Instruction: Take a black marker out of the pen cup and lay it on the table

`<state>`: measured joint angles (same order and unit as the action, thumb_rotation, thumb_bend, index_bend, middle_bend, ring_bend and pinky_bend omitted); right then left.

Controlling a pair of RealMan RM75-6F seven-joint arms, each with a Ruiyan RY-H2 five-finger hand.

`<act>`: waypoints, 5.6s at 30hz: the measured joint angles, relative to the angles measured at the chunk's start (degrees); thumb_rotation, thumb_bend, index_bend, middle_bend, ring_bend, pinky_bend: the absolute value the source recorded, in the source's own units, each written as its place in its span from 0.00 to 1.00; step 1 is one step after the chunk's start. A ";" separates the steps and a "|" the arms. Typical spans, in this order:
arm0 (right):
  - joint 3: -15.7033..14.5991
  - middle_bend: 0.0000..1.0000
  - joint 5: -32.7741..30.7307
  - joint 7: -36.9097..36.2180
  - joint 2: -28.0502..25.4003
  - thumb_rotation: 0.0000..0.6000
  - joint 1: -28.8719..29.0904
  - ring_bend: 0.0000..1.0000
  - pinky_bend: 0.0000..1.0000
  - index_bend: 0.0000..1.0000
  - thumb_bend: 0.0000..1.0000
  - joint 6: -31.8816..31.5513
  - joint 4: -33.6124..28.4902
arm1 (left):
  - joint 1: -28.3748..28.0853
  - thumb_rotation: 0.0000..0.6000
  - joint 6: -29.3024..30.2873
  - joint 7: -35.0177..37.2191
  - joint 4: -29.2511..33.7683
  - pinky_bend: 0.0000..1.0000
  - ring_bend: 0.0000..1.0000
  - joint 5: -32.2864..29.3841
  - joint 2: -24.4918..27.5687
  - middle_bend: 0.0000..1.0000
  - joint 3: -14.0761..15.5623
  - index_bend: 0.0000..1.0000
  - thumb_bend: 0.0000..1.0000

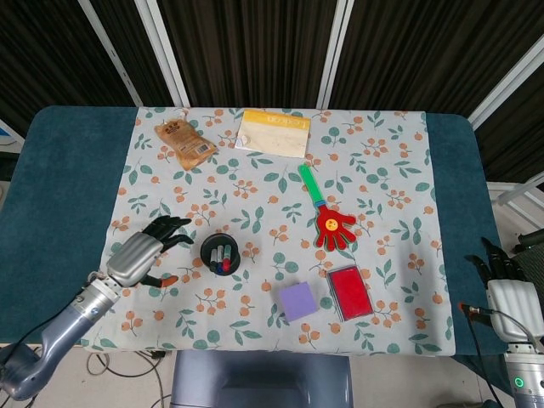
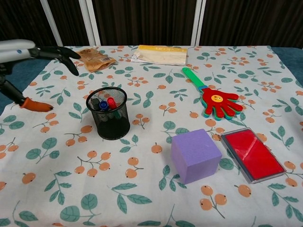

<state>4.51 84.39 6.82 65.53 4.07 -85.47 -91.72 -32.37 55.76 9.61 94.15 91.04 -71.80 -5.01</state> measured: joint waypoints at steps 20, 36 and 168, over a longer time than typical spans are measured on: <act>0.02 0.03 -0.27 -0.20 -0.06 1.00 -0.08 0.09 0.19 0.25 0.05 0.15 -0.10 | -3.58 1.00 0.74 -5.24 -3.71 0.00 0.00 -3.34 -9.37 0.09 -0.25 0.43 0.37; 0.13 0.03 -0.68 -0.07 -0.07 1.00 -0.10 0.09 0.19 0.25 0.05 0.31 -0.27 | -4.27 1.00 1.04 -6.08 -4.37 0.00 0.00 -4.72 -9.94 0.09 0.60 0.44 0.37; 0.39 0.03 -2.73 1.11 -0.36 1.00 -0.22 0.09 0.19 0.25 0.05 1.25 -1.76 | -12.54 1.00 -6.24 32.94 -25.52 0.00 0.00 -6.45 -5.86 0.12 -0.08 0.52 0.46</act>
<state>4.90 81.65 7.93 65.17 3.85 -84.22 -93.48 -44.91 49.52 42.55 68.63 84.60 -77.66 -5.10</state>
